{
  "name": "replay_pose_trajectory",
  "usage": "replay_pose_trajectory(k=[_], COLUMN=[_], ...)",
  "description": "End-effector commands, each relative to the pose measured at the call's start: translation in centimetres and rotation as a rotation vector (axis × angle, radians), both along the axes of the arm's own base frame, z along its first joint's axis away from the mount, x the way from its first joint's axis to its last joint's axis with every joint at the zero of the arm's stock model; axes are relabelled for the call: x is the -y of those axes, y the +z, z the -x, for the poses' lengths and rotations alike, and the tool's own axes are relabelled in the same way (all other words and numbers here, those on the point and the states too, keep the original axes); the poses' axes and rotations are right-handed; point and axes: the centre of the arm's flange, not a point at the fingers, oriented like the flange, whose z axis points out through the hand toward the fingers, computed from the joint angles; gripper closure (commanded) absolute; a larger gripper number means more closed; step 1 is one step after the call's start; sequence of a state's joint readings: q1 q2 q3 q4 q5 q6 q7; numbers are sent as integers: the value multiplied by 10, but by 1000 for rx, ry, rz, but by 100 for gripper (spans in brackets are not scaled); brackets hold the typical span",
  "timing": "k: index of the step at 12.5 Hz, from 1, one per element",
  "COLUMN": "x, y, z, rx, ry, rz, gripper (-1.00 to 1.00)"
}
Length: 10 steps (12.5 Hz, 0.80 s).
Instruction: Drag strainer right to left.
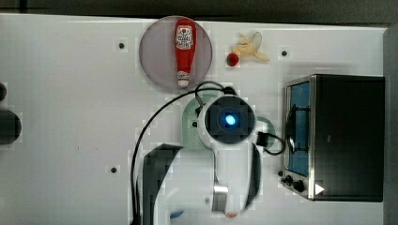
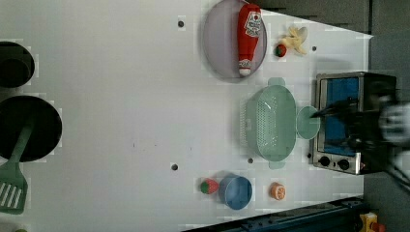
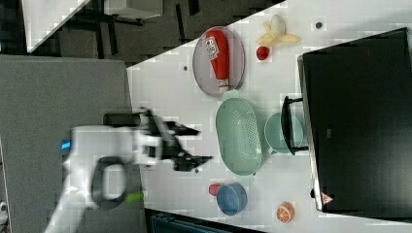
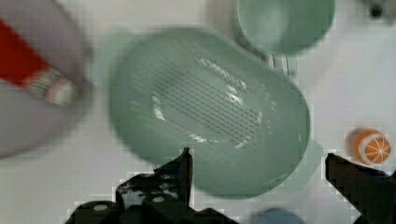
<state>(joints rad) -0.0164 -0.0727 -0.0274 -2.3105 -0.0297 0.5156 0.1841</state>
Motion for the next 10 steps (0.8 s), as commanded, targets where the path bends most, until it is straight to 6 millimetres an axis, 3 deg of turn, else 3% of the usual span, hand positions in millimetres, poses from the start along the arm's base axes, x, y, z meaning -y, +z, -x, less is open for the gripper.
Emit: replay_pose_trajectory(k=[1, 5, 10], x=[-4, -20, -43], y=[-15, -97, -173], z=[-5, -19, -18], rx=[91, 92, 91], ry=[-124, -354, -459], rz=[13, 36, 33], gripper=[-100, -100, -100])
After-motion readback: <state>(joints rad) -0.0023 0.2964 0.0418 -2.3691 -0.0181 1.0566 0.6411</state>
